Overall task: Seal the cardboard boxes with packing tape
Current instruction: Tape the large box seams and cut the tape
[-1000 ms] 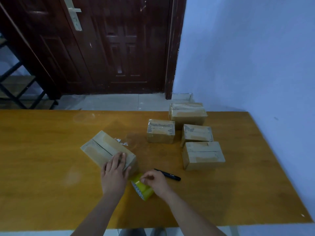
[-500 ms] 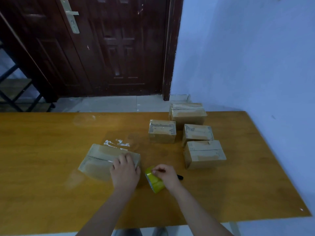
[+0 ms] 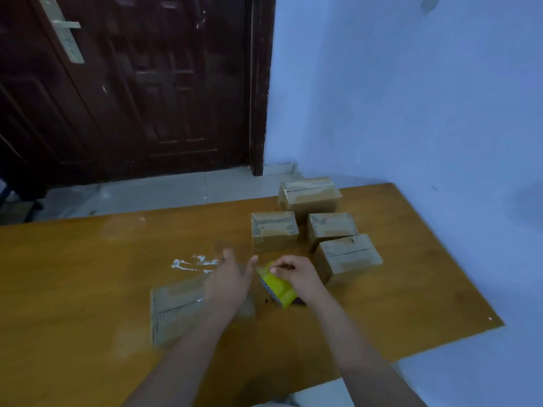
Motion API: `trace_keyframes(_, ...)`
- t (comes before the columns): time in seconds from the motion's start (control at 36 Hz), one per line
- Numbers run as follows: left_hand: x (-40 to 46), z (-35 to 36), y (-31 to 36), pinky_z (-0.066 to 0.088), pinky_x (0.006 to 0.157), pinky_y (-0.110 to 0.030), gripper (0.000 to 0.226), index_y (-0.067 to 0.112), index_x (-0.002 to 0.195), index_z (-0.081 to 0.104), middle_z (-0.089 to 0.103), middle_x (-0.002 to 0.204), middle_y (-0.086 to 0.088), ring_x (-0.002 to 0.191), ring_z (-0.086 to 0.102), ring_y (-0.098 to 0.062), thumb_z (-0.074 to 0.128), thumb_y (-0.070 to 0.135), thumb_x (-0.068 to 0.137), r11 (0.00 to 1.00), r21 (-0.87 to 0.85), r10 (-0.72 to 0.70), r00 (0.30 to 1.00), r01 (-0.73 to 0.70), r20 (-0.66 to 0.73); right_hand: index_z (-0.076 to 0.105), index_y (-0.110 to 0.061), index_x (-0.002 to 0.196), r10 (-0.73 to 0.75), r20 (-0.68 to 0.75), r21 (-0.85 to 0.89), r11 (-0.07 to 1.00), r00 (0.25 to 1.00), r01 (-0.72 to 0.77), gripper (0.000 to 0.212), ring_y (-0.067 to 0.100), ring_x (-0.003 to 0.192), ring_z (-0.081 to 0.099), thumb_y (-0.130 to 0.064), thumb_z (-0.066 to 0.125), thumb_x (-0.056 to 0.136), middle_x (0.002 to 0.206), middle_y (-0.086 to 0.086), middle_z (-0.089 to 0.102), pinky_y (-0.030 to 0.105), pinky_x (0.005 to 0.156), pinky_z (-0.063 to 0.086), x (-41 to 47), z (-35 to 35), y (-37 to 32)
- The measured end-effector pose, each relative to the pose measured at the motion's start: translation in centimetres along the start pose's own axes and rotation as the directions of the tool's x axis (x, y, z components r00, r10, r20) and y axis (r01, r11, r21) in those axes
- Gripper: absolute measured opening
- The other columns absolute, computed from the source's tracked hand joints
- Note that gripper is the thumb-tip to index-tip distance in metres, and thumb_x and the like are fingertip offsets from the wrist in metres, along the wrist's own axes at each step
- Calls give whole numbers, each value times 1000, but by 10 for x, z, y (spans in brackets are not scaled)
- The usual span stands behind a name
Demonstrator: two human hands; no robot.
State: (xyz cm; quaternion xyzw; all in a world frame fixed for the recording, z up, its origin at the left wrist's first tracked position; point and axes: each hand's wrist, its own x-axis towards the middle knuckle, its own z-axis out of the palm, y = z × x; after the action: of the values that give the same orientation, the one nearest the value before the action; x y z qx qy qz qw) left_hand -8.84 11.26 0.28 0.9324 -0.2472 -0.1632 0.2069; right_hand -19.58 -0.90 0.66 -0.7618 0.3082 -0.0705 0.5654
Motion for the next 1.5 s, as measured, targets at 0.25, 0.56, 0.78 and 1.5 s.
trace_keyframes(0.25,5,-20,-4,39,61,-26,40,28,72,62,56,73,5,70,52,-4,59,67,77,688,-600,423,897,-408,-125,72,-23,79,-33,-46,-28,999,998,32,9,10,80,62,-24,67,86,78,-7,68,30,79,50,-6,7,-50)
trace_keyframes(0.56,24,-40,-16,56,57,-48,27,11,68,72,64,57,-5,60,63,-35,67,30,86,689,-692,239,969,-215,-63,31,-23,148,-3,-181,-22,1000,983,-1,61,5,136,31,-46,49,94,148,-14,32,32,113,32,-38,44,-70)
trace_keyframes(0.78,29,-65,-14,50,40,-25,20,5,74,63,63,63,-9,39,58,-17,67,18,89,513,-812,124,912,279,392,64,-4,111,-25,-125,293,954,992,61,36,24,94,68,-29,53,87,98,8,71,30,80,54,-71,36,-73)
trace_keyframes(1.5,66,-68,-17,55,76,-34,21,4,81,69,74,79,-14,74,72,-22,59,18,94,653,-742,456,703,153,546,62,-2,88,159,-142,92,985,977,-147,31,16,71,57,-32,59,85,77,4,58,25,64,46,-115,53,-40)
